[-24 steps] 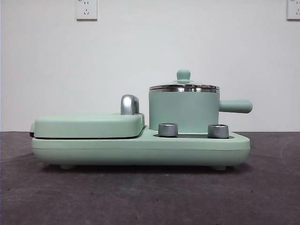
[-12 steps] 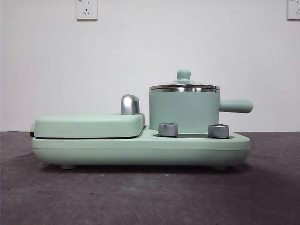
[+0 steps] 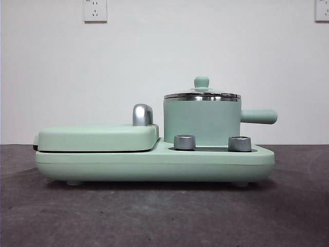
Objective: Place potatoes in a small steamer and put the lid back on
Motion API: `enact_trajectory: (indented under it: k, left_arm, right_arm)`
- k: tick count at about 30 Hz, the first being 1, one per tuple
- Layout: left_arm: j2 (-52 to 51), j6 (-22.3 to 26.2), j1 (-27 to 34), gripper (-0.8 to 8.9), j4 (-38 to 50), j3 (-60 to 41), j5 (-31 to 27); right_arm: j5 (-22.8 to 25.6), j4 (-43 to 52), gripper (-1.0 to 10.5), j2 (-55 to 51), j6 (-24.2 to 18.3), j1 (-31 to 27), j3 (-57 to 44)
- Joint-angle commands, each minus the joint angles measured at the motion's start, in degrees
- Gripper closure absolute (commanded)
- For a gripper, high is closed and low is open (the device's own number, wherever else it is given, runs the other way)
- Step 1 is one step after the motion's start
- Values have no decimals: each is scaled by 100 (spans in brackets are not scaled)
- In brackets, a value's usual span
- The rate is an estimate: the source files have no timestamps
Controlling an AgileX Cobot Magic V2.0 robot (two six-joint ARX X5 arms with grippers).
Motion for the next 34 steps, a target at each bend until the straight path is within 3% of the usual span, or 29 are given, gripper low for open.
enact_trajectory:
  k: [1,5,34]
  left_arm:
    - [-7,55,7,809,66,-111,-7]
    - [-7,55,7,809,63,-111,-7]
    - [-7,57,7,809,63,-111,-7]
  right_arm:
    - [-70,-44,931,-15,48,28,-31]
    - [-365,-55,931,-15,50,28,-31]
    - [-350,52,931,-15,50,22,-28]
